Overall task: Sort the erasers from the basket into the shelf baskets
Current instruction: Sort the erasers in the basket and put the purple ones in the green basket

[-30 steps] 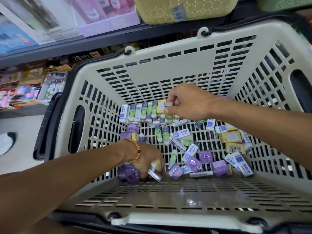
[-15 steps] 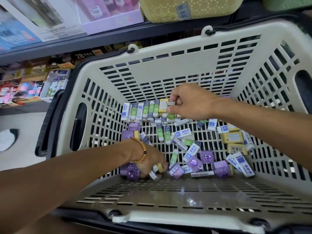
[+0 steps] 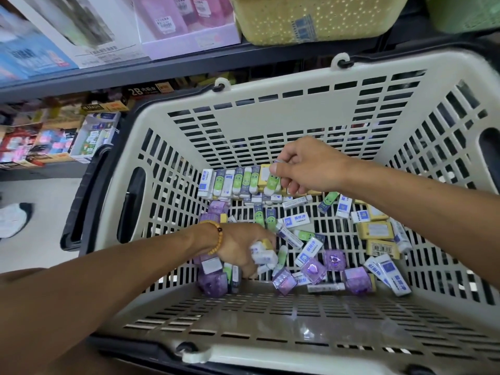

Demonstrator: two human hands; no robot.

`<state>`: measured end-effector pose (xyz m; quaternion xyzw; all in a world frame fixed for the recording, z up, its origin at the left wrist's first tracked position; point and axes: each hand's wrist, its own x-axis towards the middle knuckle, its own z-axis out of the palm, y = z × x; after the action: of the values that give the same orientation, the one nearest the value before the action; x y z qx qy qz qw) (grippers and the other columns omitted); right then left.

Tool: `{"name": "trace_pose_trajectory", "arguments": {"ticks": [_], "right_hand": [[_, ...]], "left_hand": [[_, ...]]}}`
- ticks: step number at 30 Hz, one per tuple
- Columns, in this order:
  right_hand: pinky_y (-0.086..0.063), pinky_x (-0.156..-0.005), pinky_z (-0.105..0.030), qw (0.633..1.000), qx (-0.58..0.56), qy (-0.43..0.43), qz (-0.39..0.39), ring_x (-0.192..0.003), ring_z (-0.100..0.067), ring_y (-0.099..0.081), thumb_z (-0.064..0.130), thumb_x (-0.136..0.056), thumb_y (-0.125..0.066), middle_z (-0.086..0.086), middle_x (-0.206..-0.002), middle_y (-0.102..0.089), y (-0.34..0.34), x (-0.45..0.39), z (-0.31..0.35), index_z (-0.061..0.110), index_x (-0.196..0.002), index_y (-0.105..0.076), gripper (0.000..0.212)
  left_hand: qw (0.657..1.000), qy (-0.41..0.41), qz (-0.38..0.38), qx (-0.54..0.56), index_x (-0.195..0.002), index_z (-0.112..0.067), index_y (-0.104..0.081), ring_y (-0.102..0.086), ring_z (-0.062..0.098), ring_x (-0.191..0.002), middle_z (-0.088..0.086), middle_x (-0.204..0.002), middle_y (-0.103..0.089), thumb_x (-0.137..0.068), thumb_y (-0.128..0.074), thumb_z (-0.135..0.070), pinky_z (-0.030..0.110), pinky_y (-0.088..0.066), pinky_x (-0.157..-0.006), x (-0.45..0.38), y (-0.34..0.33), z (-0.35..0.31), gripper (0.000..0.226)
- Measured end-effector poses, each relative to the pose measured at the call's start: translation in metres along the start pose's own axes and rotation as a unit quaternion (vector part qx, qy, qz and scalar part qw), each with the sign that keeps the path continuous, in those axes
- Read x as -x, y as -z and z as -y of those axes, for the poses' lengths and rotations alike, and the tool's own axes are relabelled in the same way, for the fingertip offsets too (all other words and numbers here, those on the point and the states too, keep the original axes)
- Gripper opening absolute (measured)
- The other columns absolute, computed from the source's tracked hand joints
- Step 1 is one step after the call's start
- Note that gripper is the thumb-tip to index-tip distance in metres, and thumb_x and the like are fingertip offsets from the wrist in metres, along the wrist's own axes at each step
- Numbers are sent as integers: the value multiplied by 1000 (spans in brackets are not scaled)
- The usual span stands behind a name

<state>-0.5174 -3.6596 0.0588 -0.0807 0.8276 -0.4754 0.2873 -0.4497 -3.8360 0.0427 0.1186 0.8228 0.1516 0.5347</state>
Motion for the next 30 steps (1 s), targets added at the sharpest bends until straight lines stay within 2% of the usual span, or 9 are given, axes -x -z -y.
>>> {"name": "trace_pose_trajectory", "arguments": {"ticks": [2, 3, 5, 9, 14, 18, 22, 26, 30], "right_hand": [[-55, -55, -25, 1000, -16, -7, 1, -57, -8, -67, 26, -98, -57, -5, -79, -72, -2, -2, -1, 11, -90, -65, 18], [-53, -53, -23, 1000, -19, -10, 2, -57, -8, -66, 25, -99, -56, -4, -79, -71, -3, -3, -1, 12, -89, -64, 19], [-50, -51, -19, 1000, -17, -17, 7, -55, -6, -65, 25, -100, -53, -3, -78, -70, -5, -6, 0, 13, -88, -63, 20], [-47, -48, -14, 999, -23, -20, 26, -54, -3, -64, 21, -101, -52, -3, -80, -70, -16, -23, 8, 11, -89, -64, 19], [-56, -52, -29, 999, 6, -31, 38, -59, -12, -66, 22, -101, -51, -11, -82, -71, -54, -56, 20, 4, -88, -66, 27], [-52, -49, -21, 998, -34, -54, 24, -53, -9, -65, 11, -99, -55, -20, -84, -71, -77, -75, 24, -5, -89, -66, 22], [-53, -62, -28, 989, -129, -65, 23, -58, -15, -66, -4, -95, -54, -16, -89, -68, -83, -75, 27, -5, -88, -65, 13], [-49, -52, -19, 993, -102, 3, 65, -56, -10, -63, 33, -97, -59, -4, -73, -70, -71, -51, 35, 19, -77, -71, 28], [-45, -48, -19, 977, -142, 21, 159, -54, -11, -59, 41, -90, -65, -4, -65, -66, -56, -36, 46, 10, -79, -70, 34]], "left_hand": [[996, 10, -20, 87, -125, -28, -49, -51, 2, -50, -13, -92, -57, -77, -78, -14, 7, -39, -44, 5, 3, 0, 57], [989, 15, -25, 145, -121, -28, -49, -57, 3, -50, -6, -88, -62, -78, -78, -13, 12, -45, -46, 10, 5, 0, 54], [964, 22, -39, 261, -117, -23, -49, -71, 26, -68, 11, -90, -71, -78, -78, -9, 35, -59, -59, 23, 7, 2, 51], [910, 48, -111, 396, -122, -3, -52, -71, 37, -91, 24, -108, -68, -76, -79, -10, 61, -50, -89, 53, 11, 8, 54], [815, 72, -170, 549, -111, 0, -60, -71, 24, -71, 10, -84, -74, -81, -72, -4, 39, -59, -69, 73, 12, 23, 33], [768, 80, -216, 597, -109, -1, -65, -73, 23, -72, 14, -92, -75, -81, -72, -3, 37, -60, -65, 75, 13, 29, 29], [743, 79, -246, 617, -110, -5, -67, -73, 27, -81, 14, -97, -75, -81, -73, -6, 37, -60, -67, 74, 16, 32, 29], [733, 73, -262, 624, -111, -5, -65, -73, 23, -75, 11, -97, -74, -81, -74, -6, 33, -58, -63, 75, 22, 29, 31], [743, 44, -244, 622, -107, -1, -67, -70, 23, -72, 13, -93, -73, -81, -72, -3, 35, -59, -69, 77, 25, 23, 26]]}}
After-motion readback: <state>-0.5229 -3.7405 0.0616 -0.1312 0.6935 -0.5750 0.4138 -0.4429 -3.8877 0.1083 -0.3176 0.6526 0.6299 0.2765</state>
